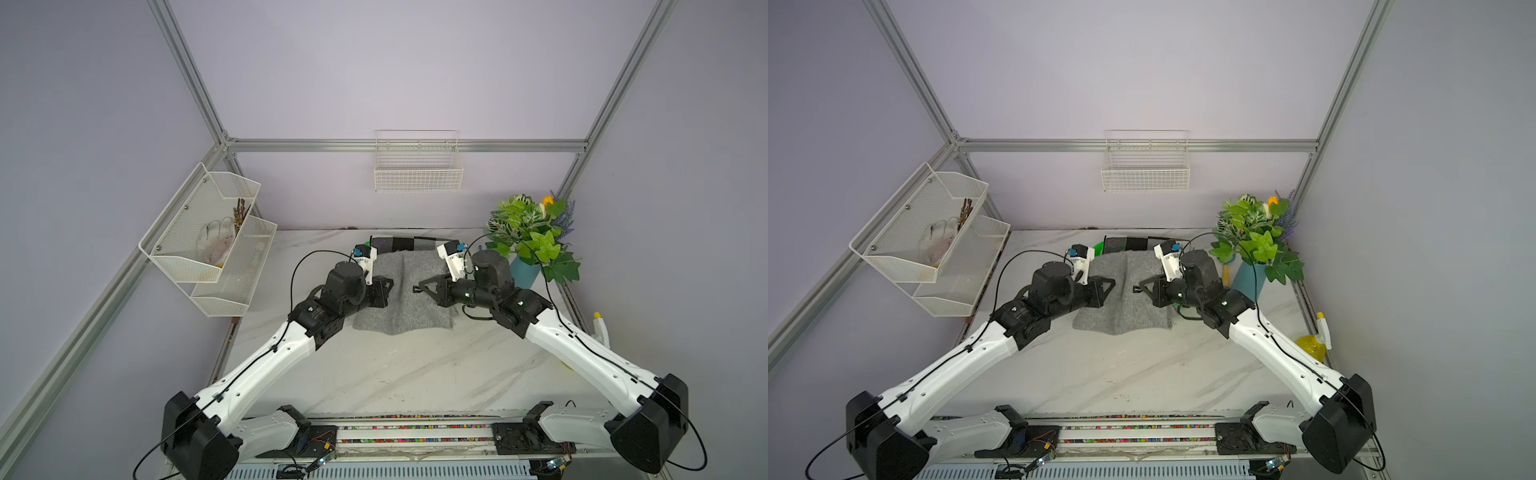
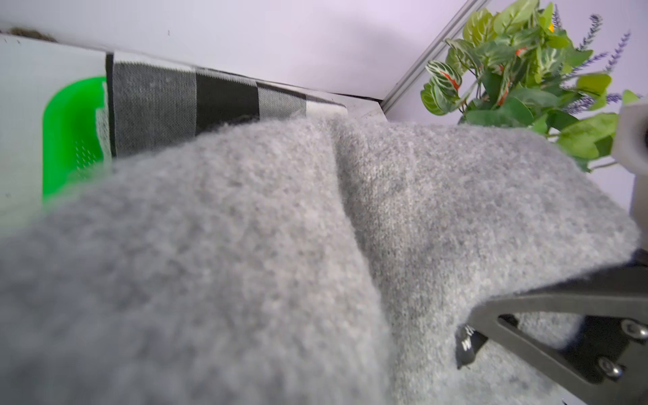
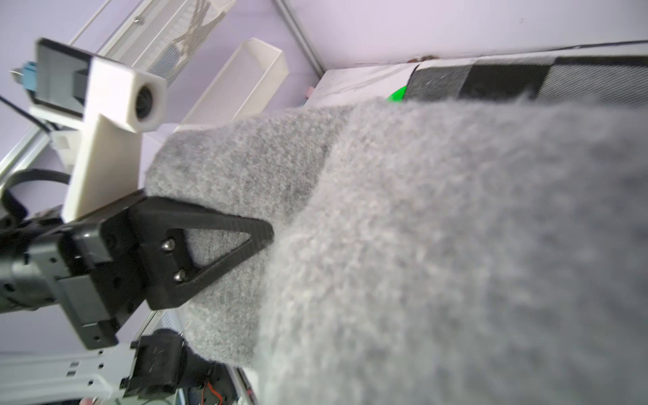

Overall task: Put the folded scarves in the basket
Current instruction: Place the scarf in the basket.

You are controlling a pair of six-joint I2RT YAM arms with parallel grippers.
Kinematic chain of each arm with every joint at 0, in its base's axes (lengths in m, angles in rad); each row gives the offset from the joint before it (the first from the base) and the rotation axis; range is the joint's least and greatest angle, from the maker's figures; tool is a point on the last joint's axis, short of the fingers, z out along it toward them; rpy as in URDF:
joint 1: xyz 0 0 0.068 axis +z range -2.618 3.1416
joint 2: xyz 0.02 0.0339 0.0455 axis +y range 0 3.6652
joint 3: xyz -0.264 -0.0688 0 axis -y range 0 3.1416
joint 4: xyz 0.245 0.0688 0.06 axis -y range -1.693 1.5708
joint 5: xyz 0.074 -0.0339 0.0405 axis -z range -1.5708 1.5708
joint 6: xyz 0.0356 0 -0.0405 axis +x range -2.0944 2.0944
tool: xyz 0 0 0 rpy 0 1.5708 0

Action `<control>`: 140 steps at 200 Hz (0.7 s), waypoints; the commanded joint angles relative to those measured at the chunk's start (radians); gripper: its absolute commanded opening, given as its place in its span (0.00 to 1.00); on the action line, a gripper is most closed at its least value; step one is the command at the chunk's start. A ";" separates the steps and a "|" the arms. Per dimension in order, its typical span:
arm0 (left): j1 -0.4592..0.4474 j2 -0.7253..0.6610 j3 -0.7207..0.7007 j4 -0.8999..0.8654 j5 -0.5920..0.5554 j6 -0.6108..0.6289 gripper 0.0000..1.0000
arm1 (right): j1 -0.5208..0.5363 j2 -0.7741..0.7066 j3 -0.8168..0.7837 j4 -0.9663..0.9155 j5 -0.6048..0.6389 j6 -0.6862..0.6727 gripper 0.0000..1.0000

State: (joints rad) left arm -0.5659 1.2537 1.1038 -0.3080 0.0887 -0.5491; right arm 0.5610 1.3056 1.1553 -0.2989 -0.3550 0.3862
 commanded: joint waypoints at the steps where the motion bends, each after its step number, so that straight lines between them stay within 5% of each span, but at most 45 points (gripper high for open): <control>1: 0.084 0.126 0.116 0.033 0.091 0.067 0.00 | -0.043 0.083 0.076 -0.026 0.093 -0.040 0.00; 40: 0.221 0.427 0.347 0.044 0.256 0.057 0.00 | -0.108 0.312 0.281 -0.095 0.140 -0.066 0.00; 67: 0.247 0.595 0.501 -0.049 0.271 0.074 0.00 | -0.137 0.440 0.396 -0.131 0.163 -0.073 0.00; 140: 0.284 0.717 0.547 0.034 0.375 0.031 0.00 | -0.194 0.590 0.476 -0.175 0.247 -0.125 0.00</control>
State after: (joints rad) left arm -0.2836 1.9663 1.6123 -0.3344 0.4141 -0.5076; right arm 0.3809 1.9003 1.5967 -0.4503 -0.1715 0.3008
